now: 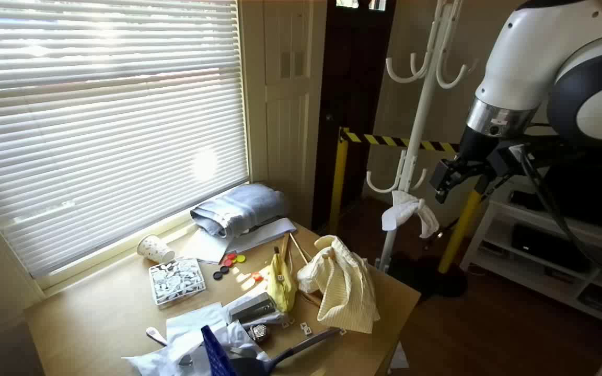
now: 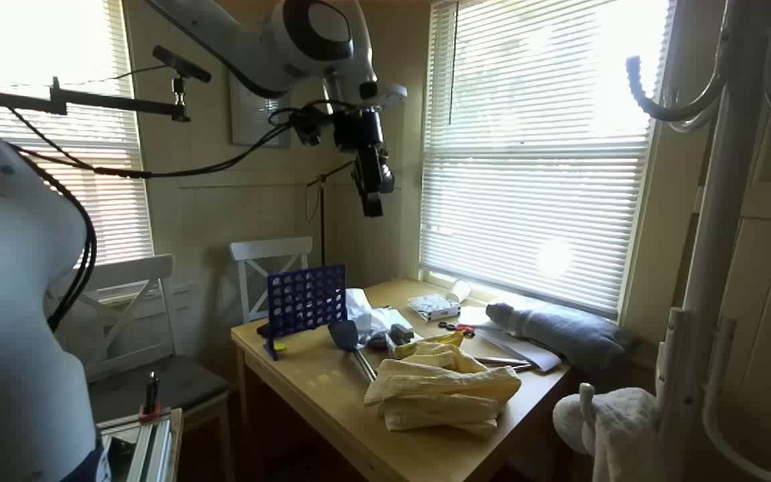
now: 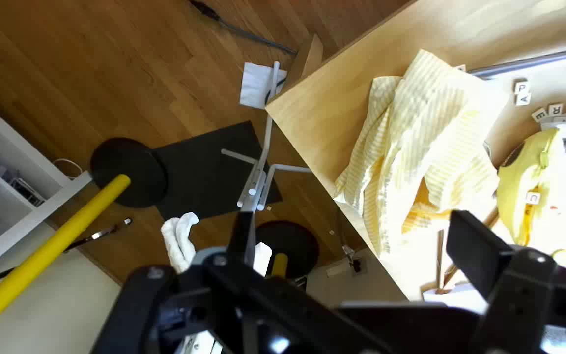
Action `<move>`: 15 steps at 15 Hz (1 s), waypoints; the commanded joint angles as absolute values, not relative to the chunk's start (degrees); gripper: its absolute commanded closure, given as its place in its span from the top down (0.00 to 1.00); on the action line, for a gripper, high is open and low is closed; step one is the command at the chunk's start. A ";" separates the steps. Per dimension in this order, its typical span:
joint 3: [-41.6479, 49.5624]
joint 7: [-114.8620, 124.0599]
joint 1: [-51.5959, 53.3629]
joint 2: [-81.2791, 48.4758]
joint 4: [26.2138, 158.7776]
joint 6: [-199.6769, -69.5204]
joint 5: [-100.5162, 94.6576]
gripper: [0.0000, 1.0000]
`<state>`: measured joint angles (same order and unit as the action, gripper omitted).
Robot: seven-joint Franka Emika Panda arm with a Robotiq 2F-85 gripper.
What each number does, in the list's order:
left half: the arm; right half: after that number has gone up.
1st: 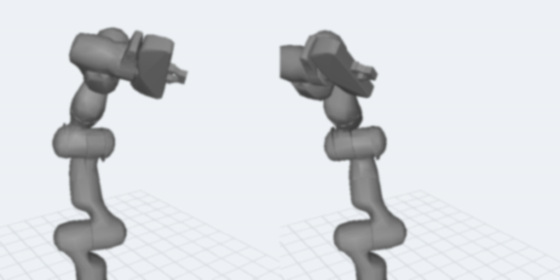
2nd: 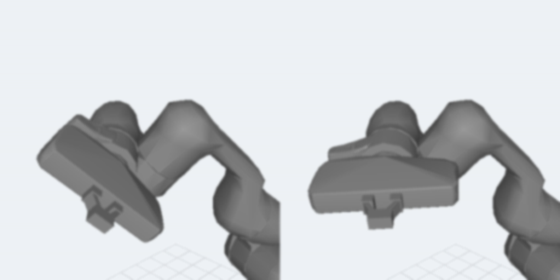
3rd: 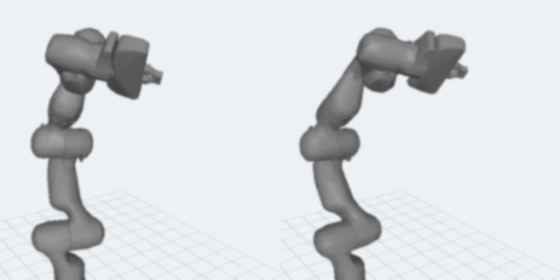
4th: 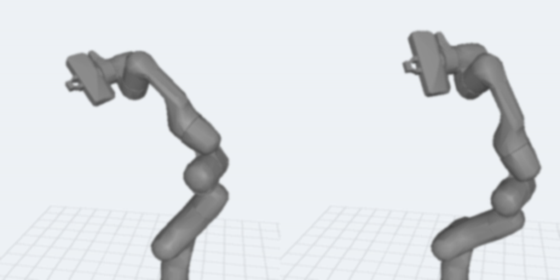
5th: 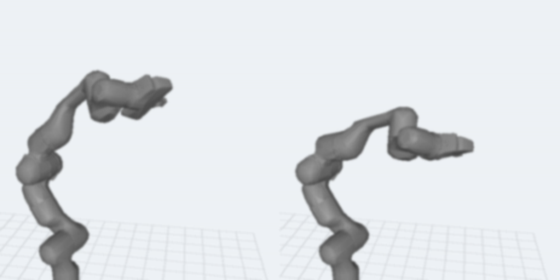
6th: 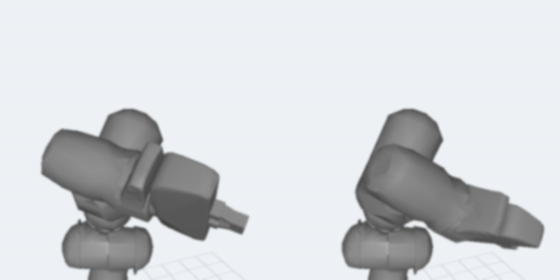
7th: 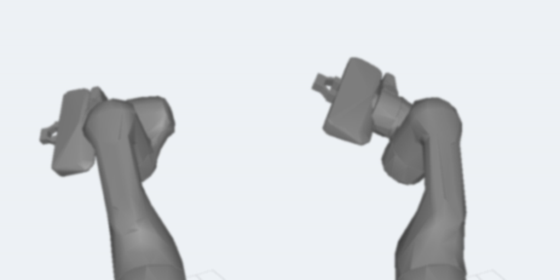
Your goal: Put the towel on the coat rack
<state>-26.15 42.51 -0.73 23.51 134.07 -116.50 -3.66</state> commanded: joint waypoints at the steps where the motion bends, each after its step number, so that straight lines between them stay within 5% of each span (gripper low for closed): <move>1: -23.67 43.54 2.08 22.94 133.95 -116.29 -4.95 1.00; 15: -23.66 45.21 1.70 21.78 133.63 -117.90 -6.54 1.00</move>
<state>-25.19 42.52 0.28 23.48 134.09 -116.49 -3.72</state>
